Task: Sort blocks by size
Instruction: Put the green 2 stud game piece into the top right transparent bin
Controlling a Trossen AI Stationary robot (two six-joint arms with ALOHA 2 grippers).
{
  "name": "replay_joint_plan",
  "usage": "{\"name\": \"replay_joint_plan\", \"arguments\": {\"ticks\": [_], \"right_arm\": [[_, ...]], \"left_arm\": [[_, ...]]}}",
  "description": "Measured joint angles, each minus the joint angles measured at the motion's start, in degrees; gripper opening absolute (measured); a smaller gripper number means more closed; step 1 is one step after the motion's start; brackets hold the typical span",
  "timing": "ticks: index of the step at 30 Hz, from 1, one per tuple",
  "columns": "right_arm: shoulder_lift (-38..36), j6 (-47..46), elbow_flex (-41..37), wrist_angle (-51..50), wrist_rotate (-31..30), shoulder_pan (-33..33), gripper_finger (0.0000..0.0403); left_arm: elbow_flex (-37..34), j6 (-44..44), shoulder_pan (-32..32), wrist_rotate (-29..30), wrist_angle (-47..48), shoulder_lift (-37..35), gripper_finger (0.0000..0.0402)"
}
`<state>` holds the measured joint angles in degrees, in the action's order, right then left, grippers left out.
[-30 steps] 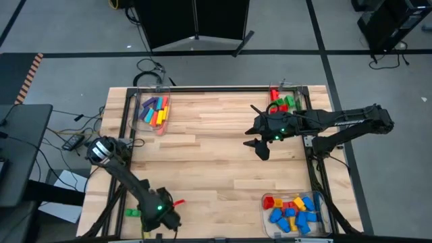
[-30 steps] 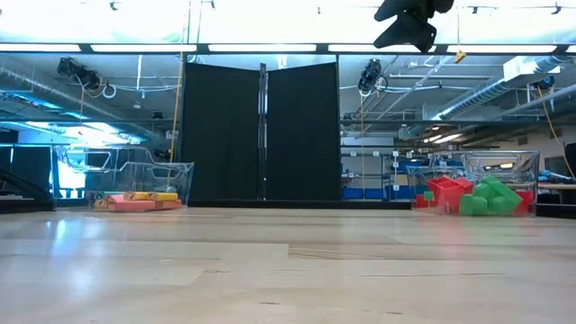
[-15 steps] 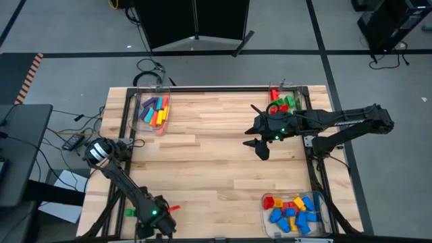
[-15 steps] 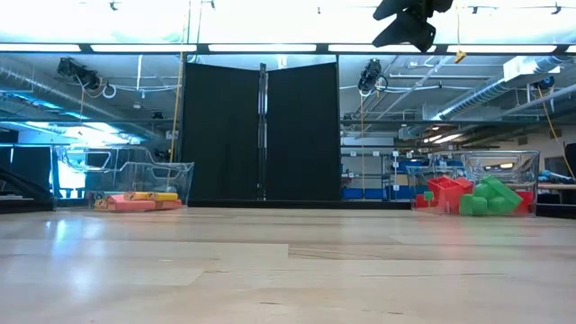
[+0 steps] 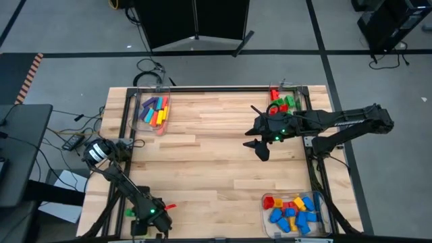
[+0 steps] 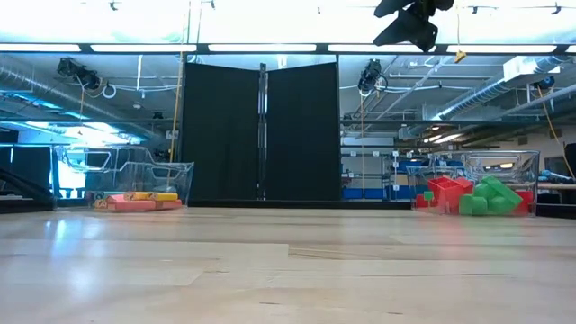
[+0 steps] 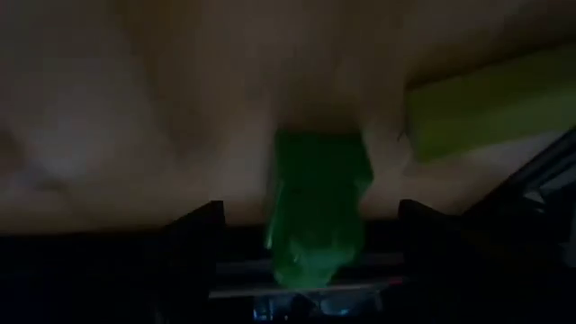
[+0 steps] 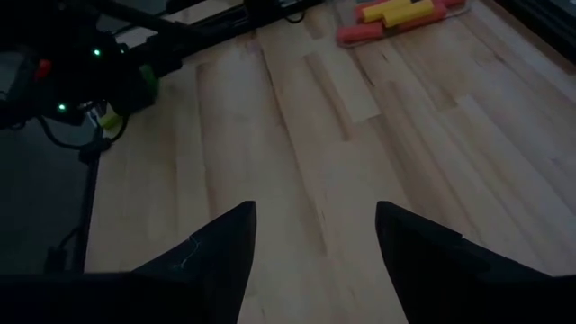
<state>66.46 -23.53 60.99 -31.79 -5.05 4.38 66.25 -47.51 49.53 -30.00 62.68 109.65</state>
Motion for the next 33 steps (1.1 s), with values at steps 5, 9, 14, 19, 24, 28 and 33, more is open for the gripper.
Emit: {"name": "replay_joint_plan", "arguments": {"ticks": [5, 9, 14, 19, 24, 28, 33], "right_arm": [[0.0, 0.11, 0.0, -0.02, -0.01, 0.0, 0.0238], [0.0, 0.13, 0.0, 0.0, -1.65, 0.0, 0.0241], [0.0, 0.13, 0.0, -0.02, -2.78, 0.0, 0.024], [0.0, -0.02, 0.0, -0.05, -2.79, 0.02, 0.0239], [0.0, -0.31, 0.0, -0.33, -2.8, 0.11, 0.0242], [0.01, -0.33, -0.02, -0.62, -2.79, 0.7, 0.024], [0.0, -0.83, -0.02, -1.95, -2.79, 2.01, 0.024]], "left_arm": [[-3.24, -0.97, 1.0, -0.87, -6.03, 0.0, 0.0327], [-4.29, -1.44, 1.07, -0.73, -7.04, -0.2, 0.0284], [-4.62, -2.28, 1.08, 1.47, -5.35, -0.2, 0.0168], [-4.8, -8.45, 0.46, 1.89, -1.65, -0.11, 0.0134], [-2.45, -10.38, -1.44, 4.56, -1.63, -0.79, 0.0134], [-0.52, -14.7, -3.86, 12.23, -1.29, -3.51, 0.0134], [1.14, -20.26, -7.81, 25.35, -1.33, -9.93, 0.0134]]}}
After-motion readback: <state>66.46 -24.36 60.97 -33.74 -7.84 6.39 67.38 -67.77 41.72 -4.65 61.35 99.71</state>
